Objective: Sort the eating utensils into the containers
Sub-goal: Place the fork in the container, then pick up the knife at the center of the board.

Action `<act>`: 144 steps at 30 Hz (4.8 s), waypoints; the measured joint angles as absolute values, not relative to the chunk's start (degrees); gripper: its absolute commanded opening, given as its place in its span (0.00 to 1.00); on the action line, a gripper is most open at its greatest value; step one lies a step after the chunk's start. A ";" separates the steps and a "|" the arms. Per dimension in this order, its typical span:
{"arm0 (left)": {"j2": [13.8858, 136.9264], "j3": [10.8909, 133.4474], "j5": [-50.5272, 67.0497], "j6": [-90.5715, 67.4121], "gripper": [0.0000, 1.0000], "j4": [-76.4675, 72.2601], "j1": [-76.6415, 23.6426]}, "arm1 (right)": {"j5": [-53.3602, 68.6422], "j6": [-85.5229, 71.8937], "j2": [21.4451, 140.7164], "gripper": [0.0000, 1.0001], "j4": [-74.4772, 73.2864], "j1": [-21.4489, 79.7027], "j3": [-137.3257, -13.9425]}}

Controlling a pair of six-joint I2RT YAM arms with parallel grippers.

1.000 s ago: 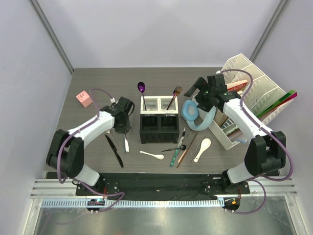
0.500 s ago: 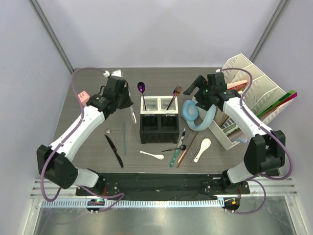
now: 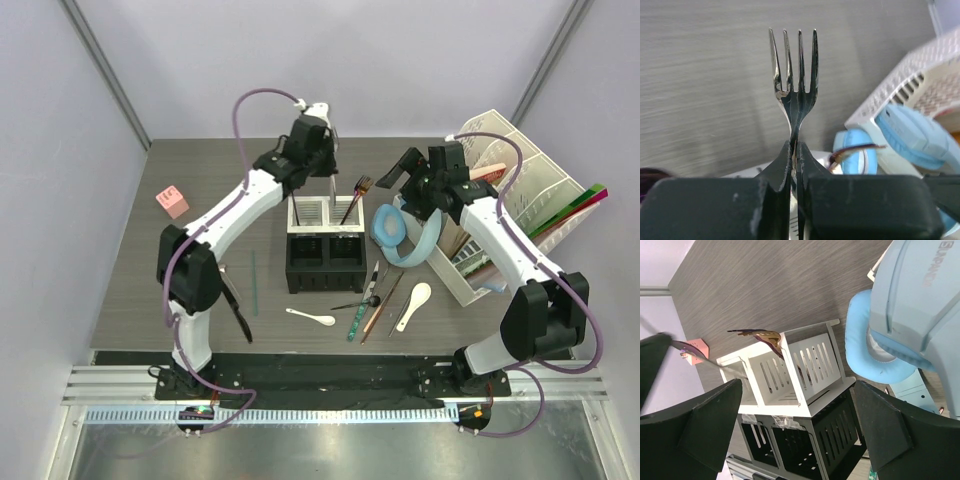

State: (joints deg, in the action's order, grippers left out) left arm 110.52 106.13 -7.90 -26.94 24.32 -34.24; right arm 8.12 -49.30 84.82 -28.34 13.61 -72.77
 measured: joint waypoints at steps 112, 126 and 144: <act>84.84 43.97 -2.48 -48.10 0.40 46.68 -10.61 | 12.14 -46.94 90.67 1.00 -23.55 13.96 -72.29; 84.07 43.31 -0.95 -46.54 0.00 47.05 -10.48 | 12.21 -47.99 90.70 1.00 -23.57 13.74 -72.01; 94.11 52.93 -1.91 -46.13 0.00 50.11 -9.45 | 12.80 -48.21 90.70 1.00 -23.59 11.86 -72.01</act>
